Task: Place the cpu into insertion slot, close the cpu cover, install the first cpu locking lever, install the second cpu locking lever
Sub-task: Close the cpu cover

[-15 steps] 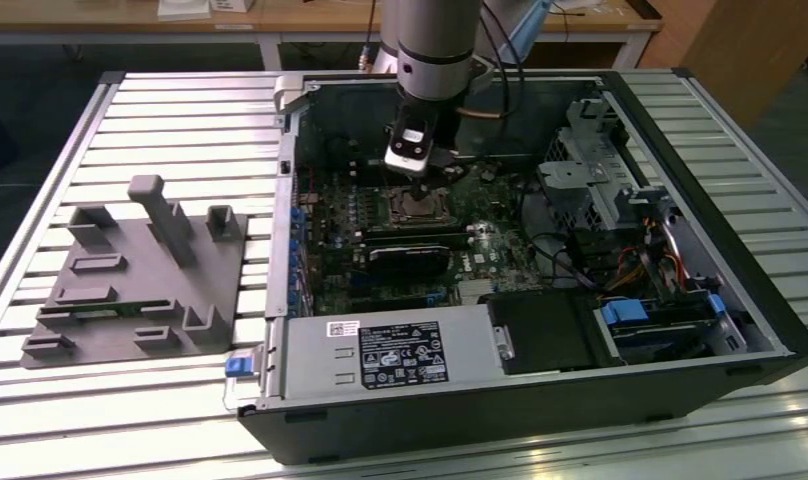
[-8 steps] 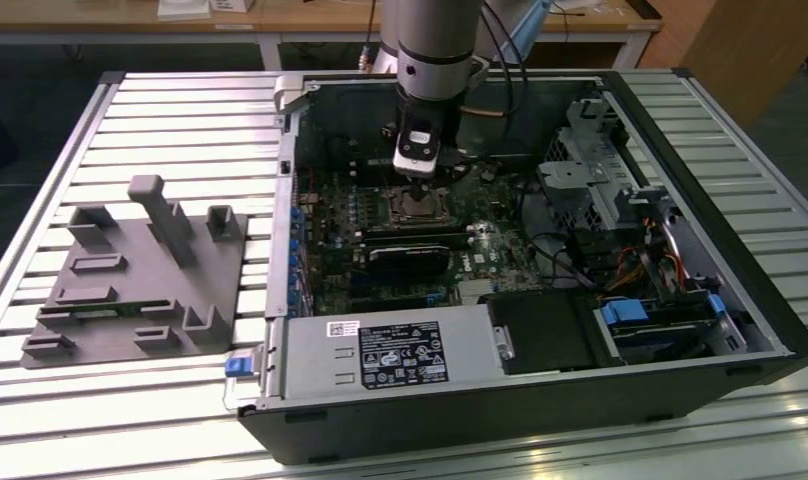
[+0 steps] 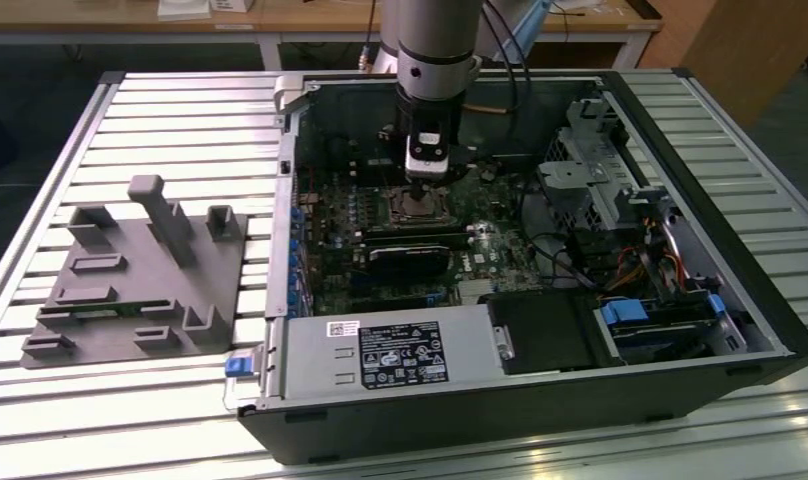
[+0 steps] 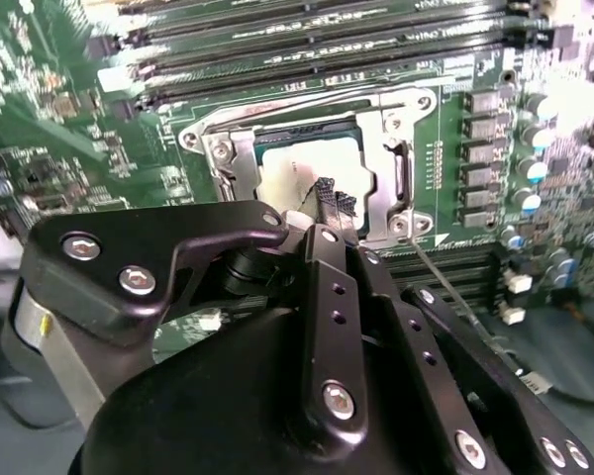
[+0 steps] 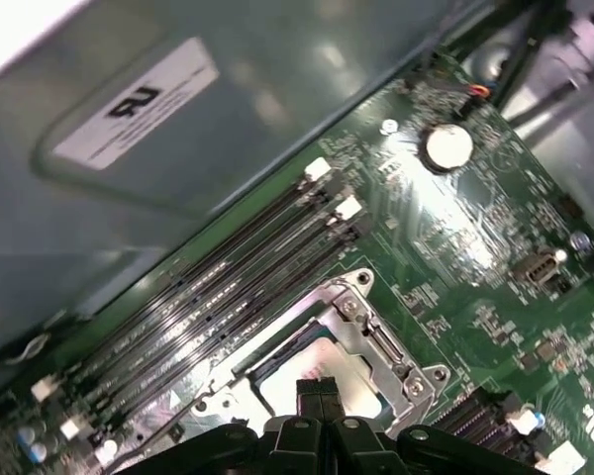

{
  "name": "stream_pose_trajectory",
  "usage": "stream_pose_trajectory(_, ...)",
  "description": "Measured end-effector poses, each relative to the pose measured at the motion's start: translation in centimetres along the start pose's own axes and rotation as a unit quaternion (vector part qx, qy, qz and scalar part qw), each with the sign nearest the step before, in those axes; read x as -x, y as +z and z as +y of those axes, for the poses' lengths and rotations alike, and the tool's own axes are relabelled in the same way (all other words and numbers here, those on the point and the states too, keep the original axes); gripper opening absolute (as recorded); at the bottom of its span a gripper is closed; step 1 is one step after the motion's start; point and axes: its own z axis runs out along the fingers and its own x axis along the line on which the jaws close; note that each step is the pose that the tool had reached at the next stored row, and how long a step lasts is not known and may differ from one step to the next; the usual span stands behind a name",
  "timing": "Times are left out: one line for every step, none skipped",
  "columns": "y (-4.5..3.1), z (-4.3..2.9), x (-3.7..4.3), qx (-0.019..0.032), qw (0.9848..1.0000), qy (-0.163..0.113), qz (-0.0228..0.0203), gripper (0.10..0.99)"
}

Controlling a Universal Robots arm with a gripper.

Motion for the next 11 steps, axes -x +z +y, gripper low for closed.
stream_pose_trajectory(0.0, 0.0, 0.0, -0.0001, 1.0, -0.008, 0.0002, 0.106)
stream_pose_trajectory(0.0, 0.0, 0.0, -0.0003, 0.9999, -0.017, 0.0004, 0.106)
stream_pose_trajectory(0.0, 0.0, 0.0, -0.0004, 0.9997, -0.025, 0.0007, 0.106)
stream_pose_trajectory(0.0, 0.0, 0.0, -0.0006, 0.9994, -0.033, 0.0008, 0.106)
stream_pose_trajectory(0.0, 0.0, 0.0, -0.0007, 0.9991, -0.042, 0.0011, 0.106)
stream_pose_trajectory(0.0, 0.0, 0.0, -0.0009, 0.9987, -0.05, 0.0013, 0.106)
stream_pose_trajectory(0.0, 0.0, 0.0, -0.001, 0.9983, -0.058, 0.0015, 0.106)
stream_pose_trajectory(0.0, 0.0, 0.0, -0.0011, 0.9978, -0.067, 0.0017, 0.106)
stream_pose_trajectory(0.0, 0.0, 0.0, -0.0013, 0.9972, -0.075, 0.0019, 0.106)
stream_pose_trajectory(0.0, 0.0, 0.0, -0.0014, 0.9965, -0.084, 0.0022, 0.106)
stream_pose_trajectory(0.0, 0.0, 0.0, -0.0016, 0.9957, -0.092, 0.0024, 0.106)
